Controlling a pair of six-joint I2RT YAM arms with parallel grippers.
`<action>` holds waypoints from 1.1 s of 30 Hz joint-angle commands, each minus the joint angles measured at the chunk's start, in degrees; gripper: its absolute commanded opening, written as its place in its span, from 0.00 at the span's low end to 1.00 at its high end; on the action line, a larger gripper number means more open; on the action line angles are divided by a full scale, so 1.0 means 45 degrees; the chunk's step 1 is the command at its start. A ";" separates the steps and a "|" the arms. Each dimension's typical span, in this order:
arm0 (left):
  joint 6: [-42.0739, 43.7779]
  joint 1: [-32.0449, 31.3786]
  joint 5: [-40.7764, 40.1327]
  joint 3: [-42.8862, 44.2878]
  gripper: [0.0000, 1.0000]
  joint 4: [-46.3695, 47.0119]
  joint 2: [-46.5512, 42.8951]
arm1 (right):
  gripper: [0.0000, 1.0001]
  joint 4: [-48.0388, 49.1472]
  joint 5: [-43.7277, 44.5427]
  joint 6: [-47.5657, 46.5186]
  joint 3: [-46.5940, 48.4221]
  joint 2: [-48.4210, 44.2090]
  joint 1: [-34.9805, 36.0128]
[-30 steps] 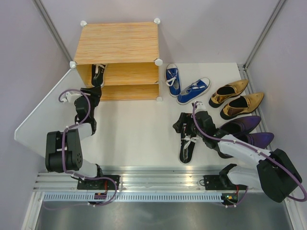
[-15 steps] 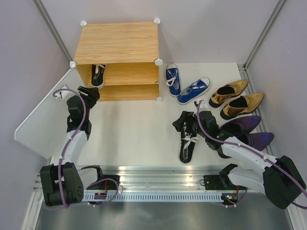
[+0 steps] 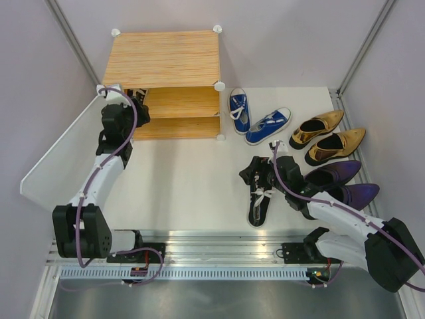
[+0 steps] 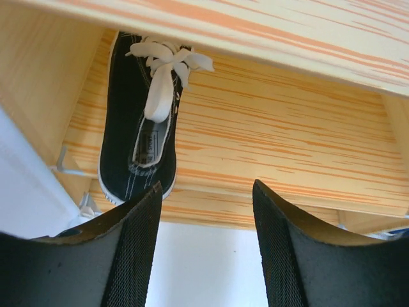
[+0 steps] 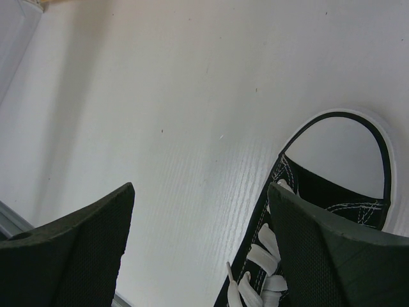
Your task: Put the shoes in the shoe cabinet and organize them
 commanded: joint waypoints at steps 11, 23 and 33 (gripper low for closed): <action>0.3117 -0.1418 -0.3368 0.2230 0.62 -0.1567 0.0843 | 0.88 0.0520 0.0167 -0.0426 0.0107 0.0060 -0.0065; 0.3703 -0.1516 -0.4501 0.2952 0.66 -0.2095 0.1485 | 0.88 0.0520 0.0187 -0.0426 0.0087 0.0158 -0.0066; 0.4055 -0.1321 -0.4384 0.3597 0.66 -0.1861 0.2990 | 0.89 0.0442 0.0460 -0.0563 0.0068 0.0177 -0.0104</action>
